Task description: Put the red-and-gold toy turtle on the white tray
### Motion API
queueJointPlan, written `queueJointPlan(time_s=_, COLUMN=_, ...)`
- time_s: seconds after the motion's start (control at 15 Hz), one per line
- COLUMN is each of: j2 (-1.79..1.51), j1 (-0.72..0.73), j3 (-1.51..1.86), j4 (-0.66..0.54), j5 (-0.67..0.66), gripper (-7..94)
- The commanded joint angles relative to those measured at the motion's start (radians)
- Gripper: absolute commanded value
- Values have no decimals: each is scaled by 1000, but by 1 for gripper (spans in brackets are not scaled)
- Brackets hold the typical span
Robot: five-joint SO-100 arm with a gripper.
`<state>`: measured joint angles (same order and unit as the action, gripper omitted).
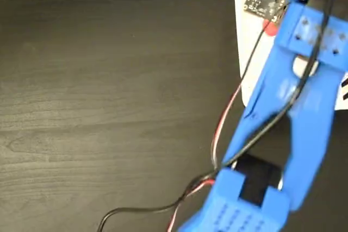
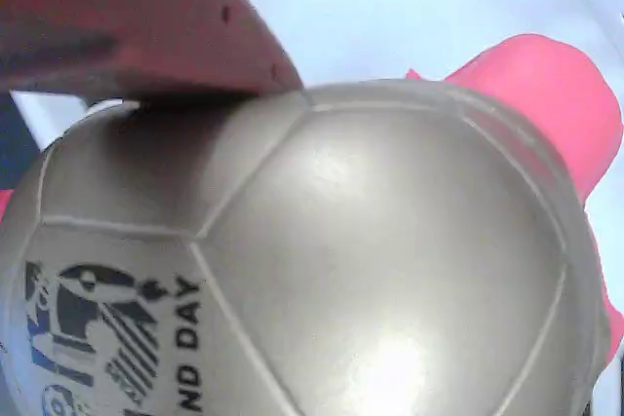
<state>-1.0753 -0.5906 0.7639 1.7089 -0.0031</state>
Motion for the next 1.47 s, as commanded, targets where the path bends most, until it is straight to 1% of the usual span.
queueJointPlan(time_s=0.0, j2=-9, j1=-9, j3=-75, j4=14, j5=8, gripper=0)
queueJointPlan(time_s=0.2, j2=18, j1=-25, j3=-80, j4=8, j5=11, gripper=0)
queueJointPlan(time_s=0.47, j2=64, j1=-32, j3=-35, j4=-66, j5=0, gripper=0)
queueJointPlan(time_s=0.8, j2=100, j1=-20, j3=-35, j4=-84, j5=6, gripper=0)
queueJointPlan(time_s=0.87, j2=104, j1=-9, j3=-28, j4=-89, j5=5, gripper=5)
queueJointPlan(time_s=0.93, j2=104, j1=-3, j3=-12, j4=-101, j5=5, gripper=14)
queueJointPlan(time_s=1.0, j2=104, j1=2, j3=0, j4=-114, j5=8, gripper=26)
queueJointPlan(time_s=1.07, j2=101, j1=5, j3=9, j4=-118, j5=6, gripper=34)
queueJointPlan(time_s=1.13, j2=100, j1=8, j3=17, j4=-118, j5=5, gripper=39)
queueJointPlan(time_s=1.2, j2=100, j1=9, j3=18, j4=-112, j5=-3, gripper=42)
queueJointPlan(time_s=1.27, j2=95, j1=11, j3=26, j4=-112, j5=-8, gripper=47)
queueJointPlan(time_s=1.4, j2=75, j1=11, j3=44, j4=-118, j5=-14, gripper=54)
